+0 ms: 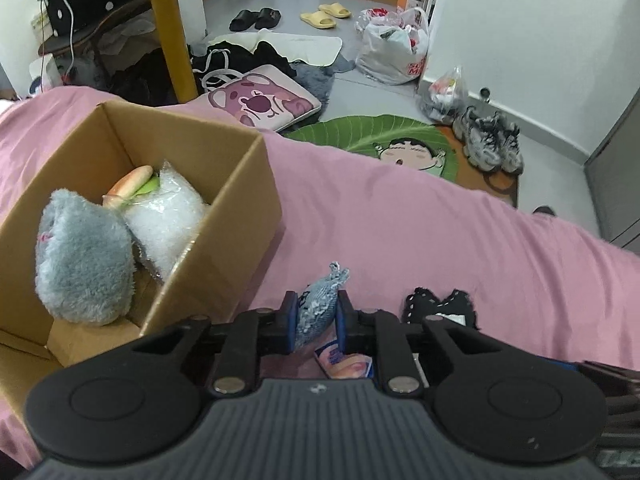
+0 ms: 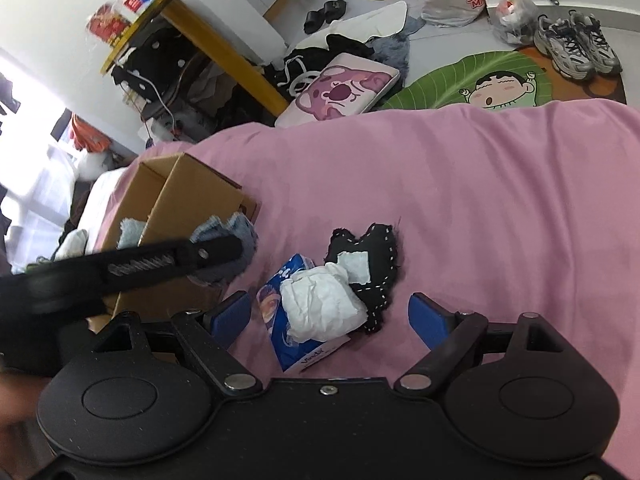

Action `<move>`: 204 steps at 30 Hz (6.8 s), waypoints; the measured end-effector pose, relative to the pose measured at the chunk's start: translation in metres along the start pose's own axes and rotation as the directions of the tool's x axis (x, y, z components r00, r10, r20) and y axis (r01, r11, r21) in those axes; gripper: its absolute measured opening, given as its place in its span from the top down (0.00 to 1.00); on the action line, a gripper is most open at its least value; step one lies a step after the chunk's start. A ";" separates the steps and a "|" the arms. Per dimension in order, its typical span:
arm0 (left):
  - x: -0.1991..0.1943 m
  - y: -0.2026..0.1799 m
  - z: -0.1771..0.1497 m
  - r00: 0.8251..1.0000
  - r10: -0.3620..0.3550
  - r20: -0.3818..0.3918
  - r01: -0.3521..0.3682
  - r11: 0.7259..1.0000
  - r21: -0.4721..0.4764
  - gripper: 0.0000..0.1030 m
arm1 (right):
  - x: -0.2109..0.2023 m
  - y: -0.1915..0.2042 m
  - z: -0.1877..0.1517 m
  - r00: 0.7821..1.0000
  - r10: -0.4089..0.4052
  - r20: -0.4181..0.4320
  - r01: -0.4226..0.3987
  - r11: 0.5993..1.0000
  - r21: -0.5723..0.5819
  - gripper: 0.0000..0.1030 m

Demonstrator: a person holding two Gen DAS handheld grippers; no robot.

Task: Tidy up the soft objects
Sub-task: 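Lift the small grey plush with the left gripper while the right gripper grasps the white bag, then carry the small grey plush with the left gripper to the box while the right gripper carries the white bag, then open the left gripper to drop the grey plush while the right gripper releases the white bag into the box, then withdraw both grippers from the box toward the blue tissue pack and black heart item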

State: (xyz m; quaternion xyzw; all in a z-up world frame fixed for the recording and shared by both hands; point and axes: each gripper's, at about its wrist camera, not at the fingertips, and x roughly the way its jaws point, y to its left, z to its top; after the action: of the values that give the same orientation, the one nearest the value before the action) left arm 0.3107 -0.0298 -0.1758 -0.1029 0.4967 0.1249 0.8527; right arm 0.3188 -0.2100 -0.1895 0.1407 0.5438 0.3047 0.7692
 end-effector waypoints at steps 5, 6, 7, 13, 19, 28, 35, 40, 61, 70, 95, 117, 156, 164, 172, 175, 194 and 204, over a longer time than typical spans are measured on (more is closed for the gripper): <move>-0.015 0.003 0.005 0.998 -0.050 0.024 0.050 0.998 -0.022 0.83 | 0.003 0.003 -0.003 0.999 -0.039 0.010 0.040 0.999 -0.019 0.32; -0.018 0.003 0.006 0.998 -0.057 0.030 0.057 0.998 -0.021 0.83 | 0.004 0.001 -0.004 0.999 -0.043 0.004 0.043 0.999 -0.016 0.44; -0.020 0.003 0.007 0.997 -0.063 0.034 0.064 0.998 -0.019 0.83 | 0.005 -0.001 -0.004 0.999 -0.037 -0.002 0.037 0.999 -0.011 0.52; -0.033 0.010 0.007 0.995 -0.094 0.043 0.095 0.995 -0.035 0.83 | -0.011 0.009 -0.007 0.998 -0.044 0.037 0.045 0.999 -0.008 0.53; -0.056 0.016 0.007 0.989 -0.132 0.073 0.134 0.991 -0.015 0.83 | -0.033 0.024 -0.013 0.992 -0.074 0.099 0.073 0.997 0.007 0.53; -0.084 0.033 0.000 0.981 -0.160 0.111 0.164 0.986 -0.024 0.83 | -0.076 0.030 -0.030 0.967 -0.144 0.209 0.129 0.988 0.086 0.53; -0.104 0.044 -0.007 0.974 -0.193 0.122 0.195 0.981 -0.001 0.83 | -0.102 0.038 -0.044 0.929 -0.197 0.312 0.147 0.973 0.176 0.53; -0.124 0.055 -0.008 0.967 -0.212 0.143 0.212 0.977 0.019 0.83 | -0.118 0.050 -0.051 0.905 -0.215 0.367 0.161 0.972 0.173 0.53; -0.171 0.121 -0.012 0.943 -0.253 0.216 0.258 0.966 0.002 0.83 | -0.135 0.106 -0.065 0.872 -0.199 0.447 0.166 0.980 0.112 0.53; -0.172 0.148 -0.009 0.943 -0.239 0.231 0.254 0.967 -0.034 0.83 | -0.129 0.123 -0.061 0.871 -0.191 0.453 0.174 0.982 0.079 0.53; -0.101 0.200 0.003 0.972 -0.205 0.115 0.222 0.963 -0.152 0.83 | -0.051 0.168 -0.044 0.931 -0.165 0.325 0.183 0.983 -0.025 0.53; -0.065 0.239 0.016 0.981 -0.192 0.024 0.192 0.953 -0.236 0.66 | 0.010 0.217 -0.045 0.969 -0.109 0.220 0.138 0.983 -0.119 0.46; -0.151 0.155 0.000 0.975 -0.188 0.119 0.194 0.980 -0.038 0.05 | -0.109 0.121 -0.036 0.950 -0.117 0.289 0.155 0.982 -0.112 0.03; -0.150 0.121 -0.007 0.974 -0.198 0.107 0.200 0.980 -0.008 0.00 | -0.118 0.097 -0.034 0.944 -0.112 0.311 0.153 0.982 -0.109 0.03; -0.144 0.093 -0.011 0.972 -0.217 0.095 0.221 0.975 -0.030 0.00 | -0.122 0.068 -0.027 0.947 -0.101 0.304 0.130 0.989 -0.075 0.04; -0.141 0.083 -0.012 0.977 -0.199 0.083 0.202 0.979 -0.036 0.00 | -0.118 0.056 -0.023 0.955 -0.076 0.287 0.095 0.994 -0.054 0.08; -0.101 0.024 -0.026 0.991 -0.118 0.066 0.124 0.987 -0.100 0.09 | -0.088 0.006 -0.013 0.983 -0.034 0.180 0.026 0.999 0.046 0.38; -0.060 0.004 -0.034 0.993 -0.120 -0.003 0.118 0.983 -0.140 0.31 | -0.069 -0.018 -0.008 0.991 -0.018 0.133 0.002 0.993 0.121 0.43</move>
State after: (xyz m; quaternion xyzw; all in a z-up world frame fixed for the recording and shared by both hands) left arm 0.2530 -0.0430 -0.1404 -0.1926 0.4847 0.1077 0.8464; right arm 0.3013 -0.2681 -0.1507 0.2042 0.5090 0.2574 0.7956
